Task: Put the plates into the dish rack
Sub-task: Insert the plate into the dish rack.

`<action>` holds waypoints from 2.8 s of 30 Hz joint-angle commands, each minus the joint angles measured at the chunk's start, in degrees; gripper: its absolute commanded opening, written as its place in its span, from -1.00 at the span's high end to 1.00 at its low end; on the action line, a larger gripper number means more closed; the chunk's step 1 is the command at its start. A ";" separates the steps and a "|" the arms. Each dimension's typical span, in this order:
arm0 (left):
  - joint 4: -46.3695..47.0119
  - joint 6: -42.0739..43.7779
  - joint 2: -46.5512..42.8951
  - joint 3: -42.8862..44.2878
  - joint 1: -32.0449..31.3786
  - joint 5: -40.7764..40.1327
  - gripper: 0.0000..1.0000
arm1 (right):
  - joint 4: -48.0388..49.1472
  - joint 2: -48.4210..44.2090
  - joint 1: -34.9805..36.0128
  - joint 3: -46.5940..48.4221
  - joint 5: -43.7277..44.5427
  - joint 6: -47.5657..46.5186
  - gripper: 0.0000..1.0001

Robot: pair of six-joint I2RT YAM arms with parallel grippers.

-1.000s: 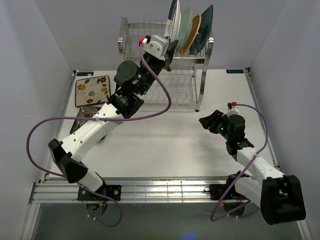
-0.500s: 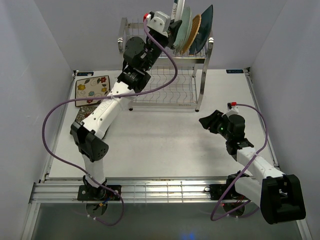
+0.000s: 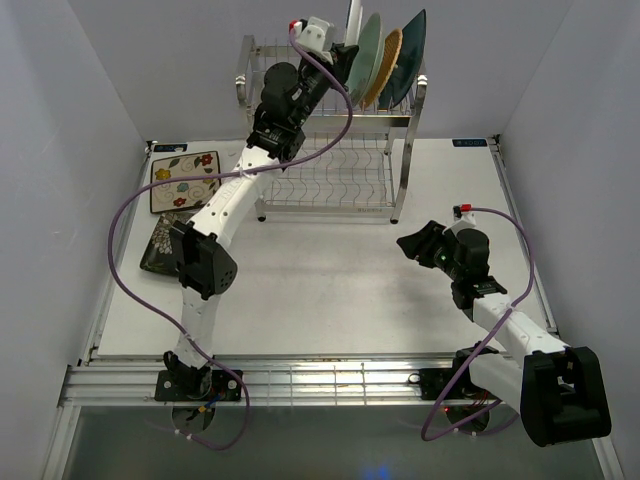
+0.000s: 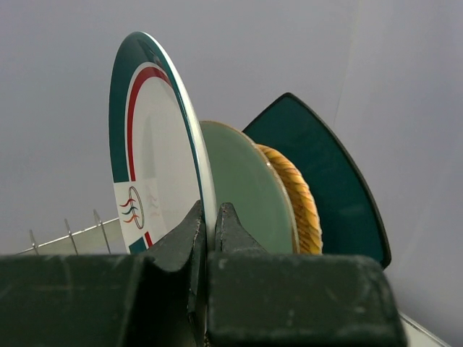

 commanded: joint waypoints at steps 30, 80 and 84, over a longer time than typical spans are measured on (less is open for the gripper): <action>2.58 -12.52 -3.63 -3.70 4.19 -0.14 1.00 | 2.12 -0.58 -0.13 0.21 -0.64 -1.14 -0.08; 3.10 5.06 -23.03 -23.47 -4.60 -9.11 -0.90 | 2.65 1.01 -0.13 1.00 -2.05 -1.49 -0.11; 3.10 4.88 -30.76 -32.34 -4.60 -9.28 -0.92 | 3.26 0.74 -0.13 0.57 -2.75 -1.93 -0.16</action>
